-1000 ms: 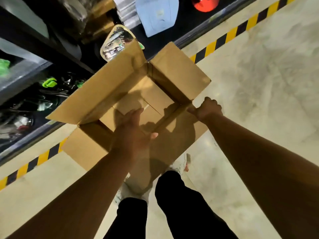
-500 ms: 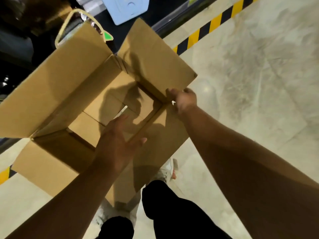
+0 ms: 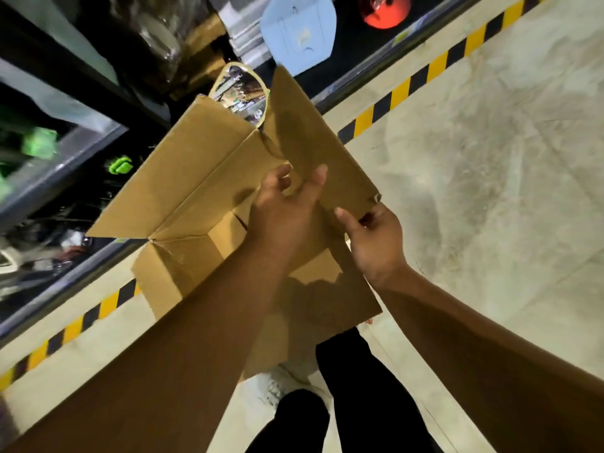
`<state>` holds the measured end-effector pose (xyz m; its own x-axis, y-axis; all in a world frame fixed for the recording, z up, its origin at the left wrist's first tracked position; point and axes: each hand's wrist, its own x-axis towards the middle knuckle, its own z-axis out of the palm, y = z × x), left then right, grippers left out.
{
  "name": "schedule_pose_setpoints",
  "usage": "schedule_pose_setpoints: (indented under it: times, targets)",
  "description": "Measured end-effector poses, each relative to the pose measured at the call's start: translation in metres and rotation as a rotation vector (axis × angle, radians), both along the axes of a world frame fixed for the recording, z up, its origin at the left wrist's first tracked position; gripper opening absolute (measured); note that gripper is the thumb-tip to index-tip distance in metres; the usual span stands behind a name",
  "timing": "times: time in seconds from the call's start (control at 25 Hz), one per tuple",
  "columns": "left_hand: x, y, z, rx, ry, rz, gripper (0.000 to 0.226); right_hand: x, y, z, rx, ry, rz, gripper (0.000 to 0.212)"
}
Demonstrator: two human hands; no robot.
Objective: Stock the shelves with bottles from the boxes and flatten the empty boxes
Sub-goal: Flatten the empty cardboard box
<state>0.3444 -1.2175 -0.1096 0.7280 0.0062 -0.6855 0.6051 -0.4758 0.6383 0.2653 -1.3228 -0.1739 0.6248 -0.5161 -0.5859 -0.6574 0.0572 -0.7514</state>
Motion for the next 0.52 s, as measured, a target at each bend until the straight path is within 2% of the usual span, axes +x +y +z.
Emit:
schedule_pose_setpoints:
  times: [0.08, 0.2, 0.4, 0.52]
  targets:
    - [-0.001, 0.016, 0.031, 0.002, 0.026, 0.016, 0.073, -0.016, 0.033, 0.035, 0.008, 0.025, 0.008, 0.016]
    - [-0.009, 0.049, 0.08, 0.018, -0.006, 0.043, 0.076, -0.039, 0.084, 0.083, -0.049, 0.043, 0.095, 0.019]
    - [-0.035, 0.122, 0.116, 0.004, -0.016, 0.183, 0.037, -0.055, 0.149, 0.126, -0.266, -0.033, 0.468, 0.015]
    - [-0.052, 0.176, 0.107, 0.021, -0.027, 0.273, 0.025, -0.062, 0.186, 0.124, -0.268, 0.017, 0.664, 0.022]
